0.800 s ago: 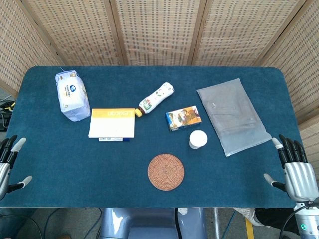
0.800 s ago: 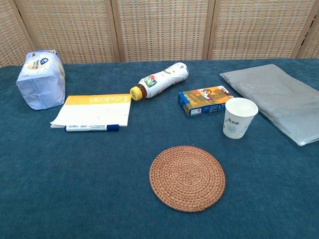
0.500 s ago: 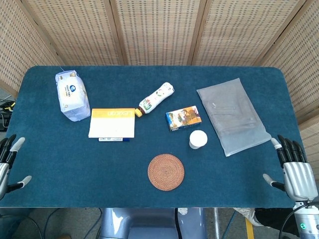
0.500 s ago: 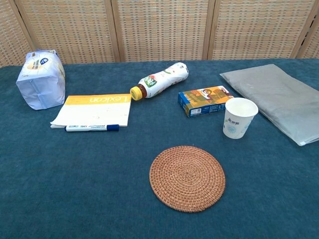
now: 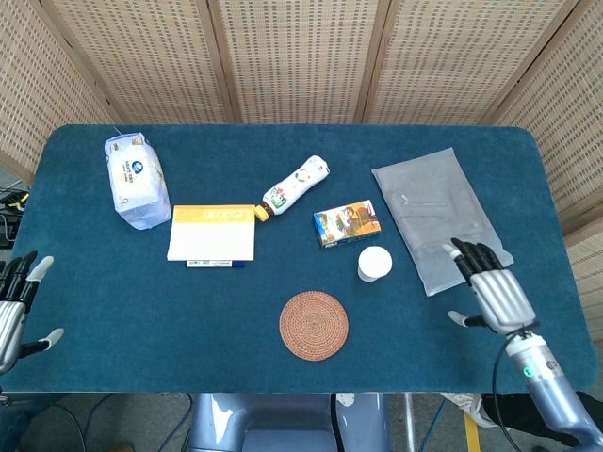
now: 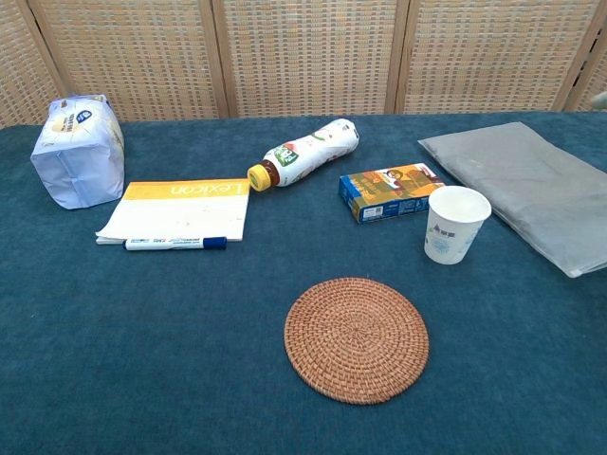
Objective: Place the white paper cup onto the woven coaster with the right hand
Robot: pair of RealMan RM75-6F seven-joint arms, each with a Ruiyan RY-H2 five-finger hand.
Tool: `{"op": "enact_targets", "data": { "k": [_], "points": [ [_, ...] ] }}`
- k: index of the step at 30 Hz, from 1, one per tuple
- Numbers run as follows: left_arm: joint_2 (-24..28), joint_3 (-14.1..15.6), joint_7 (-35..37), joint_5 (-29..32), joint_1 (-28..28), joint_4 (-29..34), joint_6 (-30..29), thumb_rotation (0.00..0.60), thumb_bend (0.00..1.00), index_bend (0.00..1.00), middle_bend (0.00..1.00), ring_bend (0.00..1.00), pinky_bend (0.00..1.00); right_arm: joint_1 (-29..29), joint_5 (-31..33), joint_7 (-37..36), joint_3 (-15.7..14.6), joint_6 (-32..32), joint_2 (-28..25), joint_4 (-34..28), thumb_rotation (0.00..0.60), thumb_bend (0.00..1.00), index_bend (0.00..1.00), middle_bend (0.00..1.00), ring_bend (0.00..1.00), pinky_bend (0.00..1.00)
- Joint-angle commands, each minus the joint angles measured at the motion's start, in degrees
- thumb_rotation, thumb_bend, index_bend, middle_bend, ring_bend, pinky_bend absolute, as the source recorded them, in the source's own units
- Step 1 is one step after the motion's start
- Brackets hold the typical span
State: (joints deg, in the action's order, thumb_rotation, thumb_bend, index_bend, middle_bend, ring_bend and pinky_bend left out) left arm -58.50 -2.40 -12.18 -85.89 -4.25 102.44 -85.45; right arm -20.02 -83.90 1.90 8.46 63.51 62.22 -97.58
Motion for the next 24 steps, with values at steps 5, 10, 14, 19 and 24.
{"op": "enact_targets", "data": {
  "k": [5,10,14,19,24],
  "points": [
    [-0.4,-0.5,-1.0,2.1,-1.0,-0.1,1.8,0.6,0.0,0.0,0.0,0.0,0.0,-10.2,6.9,2.6,3.4,-12.0,5.1,1.9,0.6,0.0,0.05,0.0,0.0,0.0],
    [-0.4,-0.8,-1.0,3.1,-1.3,-0.1,2.4,0.6,0.0,0.0,0.0,0.0,0.0,-14.3,11.0,5.3,4.3,-16.1,8.7,4.1,0.6,0.0,0.08,0.03,0.0,0.08],
    [-0.3,-1.0,-0.9,3.9,-1.6,-0.1,3.1,0.6,0.0,0.0,0.0,0.0,0.0,-18.2,16.6,9.0,4.9,-19.7,12.9,7.2,0.6,0.0,0.09,0.04,0.0,0.12],
    [-0.3,-0.9,-0.7,4.3,-1.8,-0.3,3.5,0.6,0.0,0.0,0.0,0.0,0.0,-21.4,21.9,13.5,4.7,-20.5,16.7,10.2,0.6,0.0,0.12,0.1,0.03,0.16],
    [0.0,-1.1,0.2,4.7,-1.8,-0.5,3.4,0.6,0.0,0.0,0.0,0.0,0.0,-23.9,26.7,19.1,3.7,-19.9,20.1,14.0,0.6,0.01,0.2,0.21,0.15,0.27]
  ]
}}
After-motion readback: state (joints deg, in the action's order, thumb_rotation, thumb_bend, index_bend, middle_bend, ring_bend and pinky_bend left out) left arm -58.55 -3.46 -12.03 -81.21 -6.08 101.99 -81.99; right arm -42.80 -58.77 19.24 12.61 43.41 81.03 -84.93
